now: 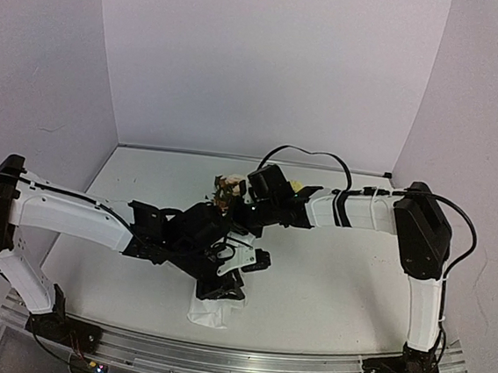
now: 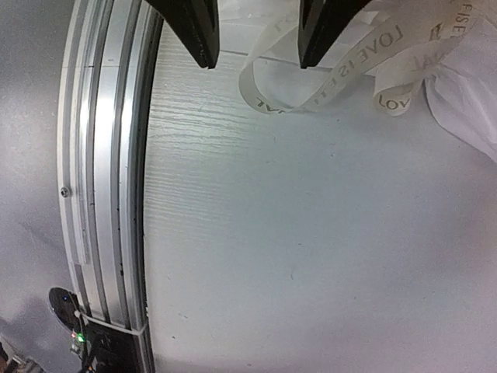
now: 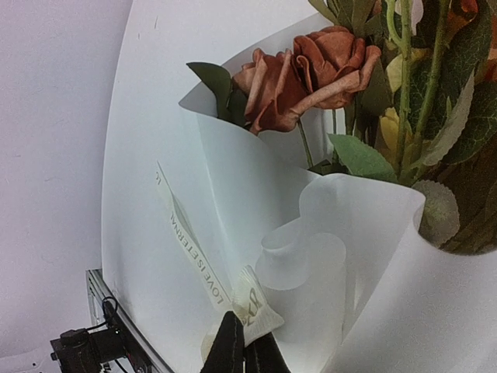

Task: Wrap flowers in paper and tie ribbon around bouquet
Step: Cross the half-tied ribbon over the folded bouquet.

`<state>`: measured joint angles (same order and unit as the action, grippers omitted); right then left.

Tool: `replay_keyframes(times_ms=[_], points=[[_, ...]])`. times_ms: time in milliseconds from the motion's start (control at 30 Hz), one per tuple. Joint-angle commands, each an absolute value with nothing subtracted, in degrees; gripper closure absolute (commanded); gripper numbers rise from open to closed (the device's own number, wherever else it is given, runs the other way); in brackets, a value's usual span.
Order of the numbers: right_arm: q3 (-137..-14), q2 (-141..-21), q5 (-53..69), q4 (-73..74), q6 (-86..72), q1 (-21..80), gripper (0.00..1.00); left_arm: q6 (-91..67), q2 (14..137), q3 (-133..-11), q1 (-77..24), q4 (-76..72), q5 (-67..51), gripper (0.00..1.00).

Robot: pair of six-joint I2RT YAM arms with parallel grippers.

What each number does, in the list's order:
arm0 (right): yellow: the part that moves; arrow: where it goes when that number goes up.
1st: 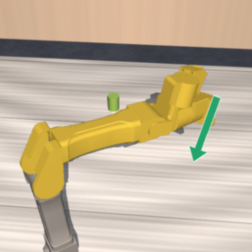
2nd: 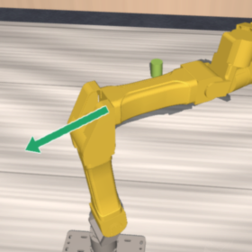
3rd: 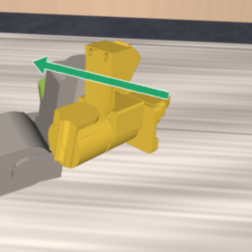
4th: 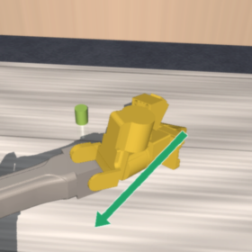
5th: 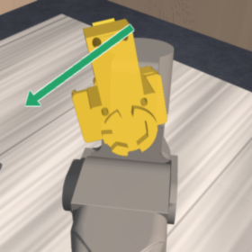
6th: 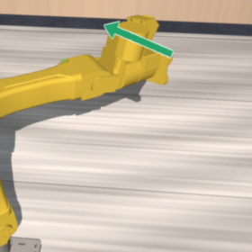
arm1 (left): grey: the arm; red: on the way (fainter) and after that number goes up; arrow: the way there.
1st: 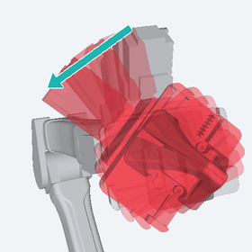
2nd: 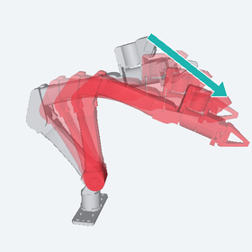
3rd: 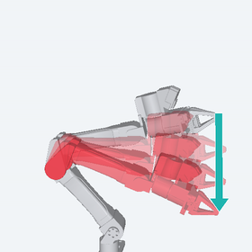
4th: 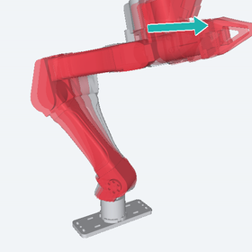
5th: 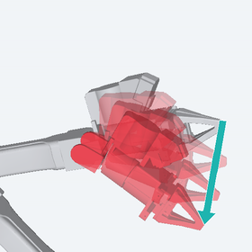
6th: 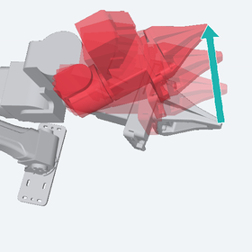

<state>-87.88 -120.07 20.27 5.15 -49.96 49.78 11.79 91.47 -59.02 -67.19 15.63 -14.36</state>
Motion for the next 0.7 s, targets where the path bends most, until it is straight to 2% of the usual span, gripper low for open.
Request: replay_keyframes(times_ms=[0,167,300,467,667], points=[[-88.84,-119.72,19.97,4.66,-48.67,49.48,1.00,3.43,86.27,-58.28,-62.25,6.04,-18.38,0.55],[-87.48,-117.73,19.17,4.63,-47.10,49.70,1.00,-10.07,78.09,-50.77,-53.15,-4.93,-24.43,0.47],[-87.08,-116.25,18.78,4.61,-45.43,50.42,1.00,-18.11,73.00,-45.56,-44.71,-7.94,-22.04,0.53],[-86.89,-114.24,18.09,4.48,-42.63,52.18,1.00,-21.86,74.81,-43.51,-37.48,-6.61,-24.47,0.56],[-86.54,-112.35,18.23,4.39,-42.72,53.11,1.00,-20.72,79.04,-44.43,-36.73,-6.97,-28.39,0.51]])
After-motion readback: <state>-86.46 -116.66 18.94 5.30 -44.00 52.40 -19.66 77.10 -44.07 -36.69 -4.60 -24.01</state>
